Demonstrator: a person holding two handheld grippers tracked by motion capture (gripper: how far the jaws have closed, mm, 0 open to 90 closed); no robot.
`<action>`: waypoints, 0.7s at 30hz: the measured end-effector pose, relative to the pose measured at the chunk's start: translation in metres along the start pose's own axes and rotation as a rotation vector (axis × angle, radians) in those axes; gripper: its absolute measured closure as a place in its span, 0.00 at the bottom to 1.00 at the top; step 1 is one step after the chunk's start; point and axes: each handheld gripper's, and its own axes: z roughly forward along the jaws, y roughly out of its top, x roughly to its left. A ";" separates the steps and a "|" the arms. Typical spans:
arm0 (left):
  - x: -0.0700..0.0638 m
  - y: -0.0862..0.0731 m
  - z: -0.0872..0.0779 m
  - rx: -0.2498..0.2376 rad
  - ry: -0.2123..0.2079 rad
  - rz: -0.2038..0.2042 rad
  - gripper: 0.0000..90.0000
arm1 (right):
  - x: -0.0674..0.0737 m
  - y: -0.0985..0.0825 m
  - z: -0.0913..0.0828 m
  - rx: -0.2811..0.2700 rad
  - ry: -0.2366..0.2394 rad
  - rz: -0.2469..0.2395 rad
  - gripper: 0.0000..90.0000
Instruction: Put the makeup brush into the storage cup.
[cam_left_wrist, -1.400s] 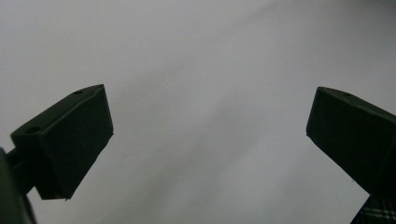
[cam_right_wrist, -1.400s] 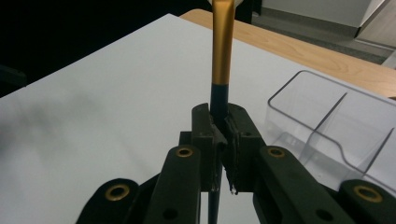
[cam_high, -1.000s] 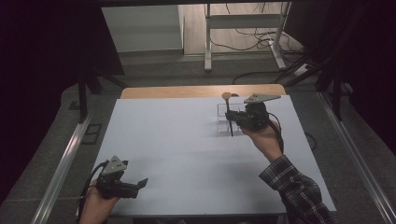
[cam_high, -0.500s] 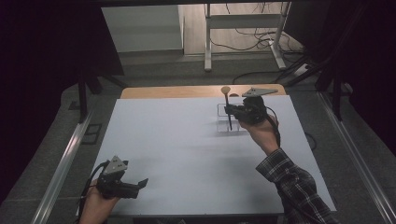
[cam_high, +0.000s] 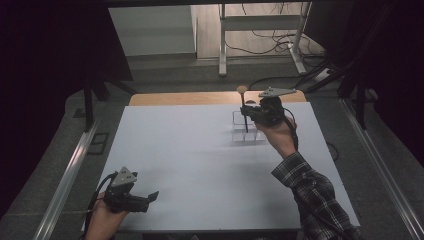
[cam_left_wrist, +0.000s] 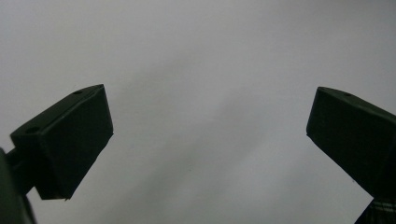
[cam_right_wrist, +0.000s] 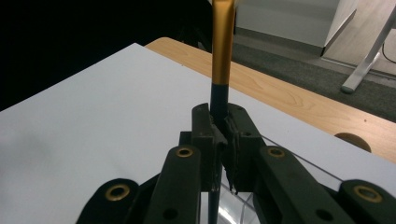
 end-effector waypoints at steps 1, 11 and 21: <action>0.000 0.000 0.000 0.000 -0.001 -0.001 0.01 | -0.001 0.001 0.001 -0.001 -0.002 -0.006 0.93; 0.000 0.000 0.001 0.009 -0.004 -0.002 0.01 | -0.004 0.011 0.007 0.002 -0.016 -0.022 0.93; 0.000 0.000 0.001 0.011 -0.008 -0.001 0.01 | -0.008 0.018 0.015 -0.004 -0.032 -0.028 0.93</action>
